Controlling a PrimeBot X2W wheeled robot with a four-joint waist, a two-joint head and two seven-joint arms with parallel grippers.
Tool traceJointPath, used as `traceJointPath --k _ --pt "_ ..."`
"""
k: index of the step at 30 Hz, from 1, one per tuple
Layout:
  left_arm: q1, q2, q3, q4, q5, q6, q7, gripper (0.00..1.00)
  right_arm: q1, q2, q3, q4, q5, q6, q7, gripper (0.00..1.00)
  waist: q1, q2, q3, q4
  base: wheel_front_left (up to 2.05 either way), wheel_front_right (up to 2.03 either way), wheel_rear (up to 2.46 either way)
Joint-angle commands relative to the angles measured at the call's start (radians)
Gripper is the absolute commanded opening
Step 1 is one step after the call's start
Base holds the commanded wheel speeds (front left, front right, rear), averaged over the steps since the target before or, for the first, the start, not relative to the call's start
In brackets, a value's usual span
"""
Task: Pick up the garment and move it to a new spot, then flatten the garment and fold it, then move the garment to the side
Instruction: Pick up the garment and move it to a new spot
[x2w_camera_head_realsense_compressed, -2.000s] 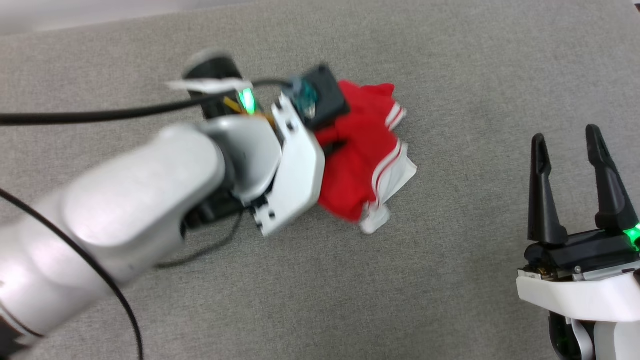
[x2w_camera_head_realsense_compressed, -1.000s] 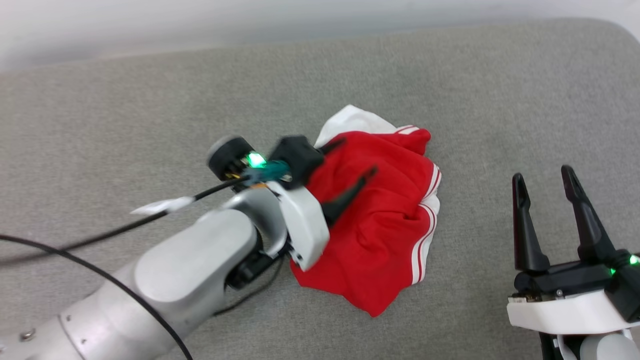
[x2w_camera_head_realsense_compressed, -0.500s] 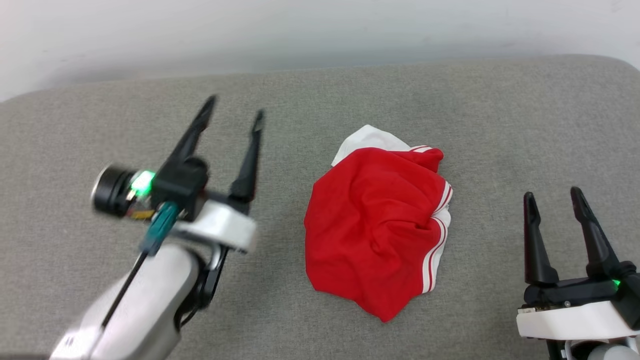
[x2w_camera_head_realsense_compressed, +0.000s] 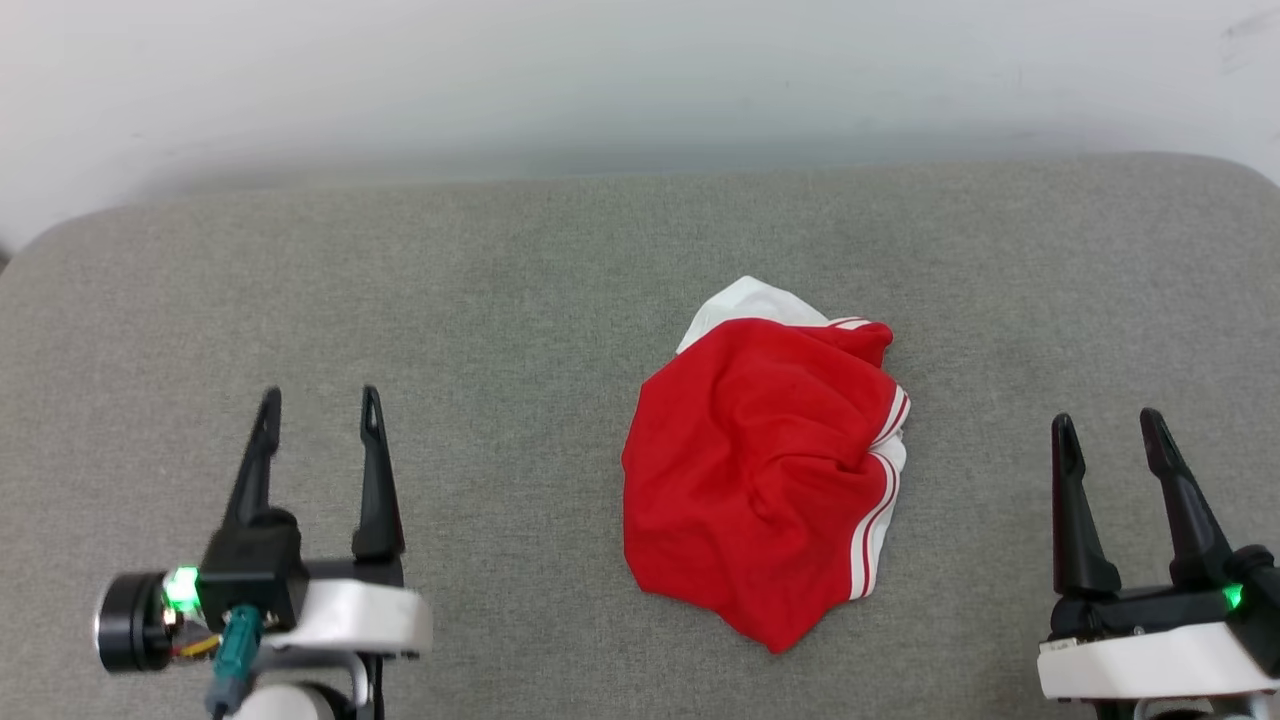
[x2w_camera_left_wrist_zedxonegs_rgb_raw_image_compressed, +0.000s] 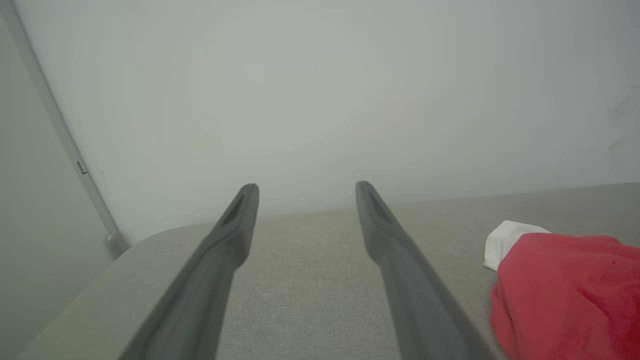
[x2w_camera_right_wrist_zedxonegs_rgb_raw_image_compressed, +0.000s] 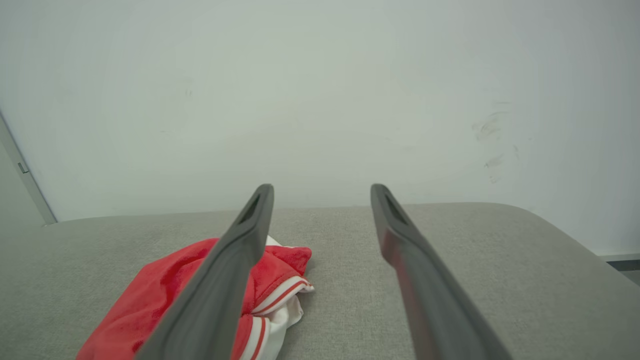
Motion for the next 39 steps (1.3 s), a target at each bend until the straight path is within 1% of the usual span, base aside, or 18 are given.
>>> traceJointPath --k 1,6,13,20,29,39 --pt "0.045 -0.025 0.021 -0.005 0.021 -0.015 -0.002 1.00 0.022 0.001 -0.004 0.007 0.007 -0.001 -0.002 1.00 0.0001 -0.0001 -0.017 0.002 0.00 0.00 0.00" --pt "0.140 -0.090 0.074 0.012 0.072 -0.066 -0.002 1.00 0.048 0.000 -0.003 0.014 0.013 -0.001 -0.002 1.00 0.0001 -0.0001 -0.054 0.001 0.00 0.00 0.00" --pt "0.218 -0.175 0.133 0.025 0.128 -0.134 -0.002 1.00 0.092 0.001 -0.003 0.017 0.021 -0.001 -0.002 1.00 0.0001 -0.0001 -0.098 -0.002 0.00 0.00 0.00" --pt "0.266 -0.235 0.194 0.033 0.172 -0.194 -0.002 1.00 0.124 0.001 -0.003 0.020 0.030 -0.001 -0.002 1.00 0.0001 -0.0001 -0.124 0.004 0.00 0.00 0.00" --pt "0.302 -0.289 0.244 0.046 0.211 -0.254 -0.002 1.00 0.148 0.001 -0.010 0.026 0.037 -0.001 -0.002 1.00 0.0001 -0.0001 -0.143 0.017 0.00 0.00 0.00" --pt "0.311 -0.314 0.281 0.059 0.233 -0.291 -0.002 1.00 0.153 0.001 -0.006 0.025 0.038 -0.001 -0.002 1.00 0.0001 -0.0001 -0.146 0.018 0.00 0.00 0.00"
